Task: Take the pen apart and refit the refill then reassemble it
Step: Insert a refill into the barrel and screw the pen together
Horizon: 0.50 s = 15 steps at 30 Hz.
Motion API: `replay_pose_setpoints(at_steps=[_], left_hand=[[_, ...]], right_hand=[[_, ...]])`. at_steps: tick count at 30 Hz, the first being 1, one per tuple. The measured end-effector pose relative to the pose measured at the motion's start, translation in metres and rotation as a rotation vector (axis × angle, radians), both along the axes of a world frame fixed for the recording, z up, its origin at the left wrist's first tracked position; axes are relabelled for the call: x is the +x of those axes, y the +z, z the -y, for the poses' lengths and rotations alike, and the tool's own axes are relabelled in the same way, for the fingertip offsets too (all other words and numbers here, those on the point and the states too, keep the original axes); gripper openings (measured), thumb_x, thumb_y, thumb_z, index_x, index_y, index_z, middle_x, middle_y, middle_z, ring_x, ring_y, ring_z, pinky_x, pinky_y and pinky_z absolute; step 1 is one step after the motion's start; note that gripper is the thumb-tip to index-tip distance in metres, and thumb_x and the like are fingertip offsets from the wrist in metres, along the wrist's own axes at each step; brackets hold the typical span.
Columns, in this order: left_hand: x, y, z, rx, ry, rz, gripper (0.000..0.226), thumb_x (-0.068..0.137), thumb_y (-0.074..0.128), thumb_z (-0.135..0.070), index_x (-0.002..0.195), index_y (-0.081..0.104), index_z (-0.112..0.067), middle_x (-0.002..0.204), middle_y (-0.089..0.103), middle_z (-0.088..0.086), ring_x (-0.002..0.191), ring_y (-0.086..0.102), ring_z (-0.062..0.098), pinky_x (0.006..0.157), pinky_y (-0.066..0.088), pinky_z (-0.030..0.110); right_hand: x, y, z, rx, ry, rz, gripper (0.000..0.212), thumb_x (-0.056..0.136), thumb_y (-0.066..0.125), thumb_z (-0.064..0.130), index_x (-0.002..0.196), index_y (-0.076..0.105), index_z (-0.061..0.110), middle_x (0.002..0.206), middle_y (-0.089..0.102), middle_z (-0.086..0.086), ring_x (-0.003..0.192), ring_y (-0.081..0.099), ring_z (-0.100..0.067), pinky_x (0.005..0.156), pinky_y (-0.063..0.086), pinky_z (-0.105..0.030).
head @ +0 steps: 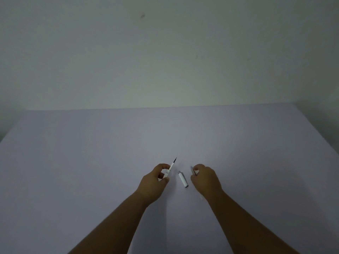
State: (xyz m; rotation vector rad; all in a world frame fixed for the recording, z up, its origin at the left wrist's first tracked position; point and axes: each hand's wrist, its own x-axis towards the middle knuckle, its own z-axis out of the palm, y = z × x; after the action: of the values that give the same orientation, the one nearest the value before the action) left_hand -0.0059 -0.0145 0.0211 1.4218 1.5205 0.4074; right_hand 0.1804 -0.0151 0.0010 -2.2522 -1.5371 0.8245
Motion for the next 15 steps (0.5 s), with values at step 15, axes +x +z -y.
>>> replay_pose_setpoints(at_steps=[15], left_hand=[[0.004, 0.007, 0.002, 0.048, -0.07, -0.055, 0.025, 0.093, 0.05, -0.029, 0.111, 0.049, -0.045, 0.096, 0.059, -0.004, 0.072, 0.055, 0.009, 0.056, 0.046, 0.017]], right_hand=[[-0.021, 0.056, -0.018, 0.12, -0.295, -0.765, 0.015, 0.081, 0.067, 0.025, 0.066, 0.066, 0.025, 0.077, 0.071, 0.003, 0.064, 0.05, -0.01, 0.057, 0.04, -0.023]])
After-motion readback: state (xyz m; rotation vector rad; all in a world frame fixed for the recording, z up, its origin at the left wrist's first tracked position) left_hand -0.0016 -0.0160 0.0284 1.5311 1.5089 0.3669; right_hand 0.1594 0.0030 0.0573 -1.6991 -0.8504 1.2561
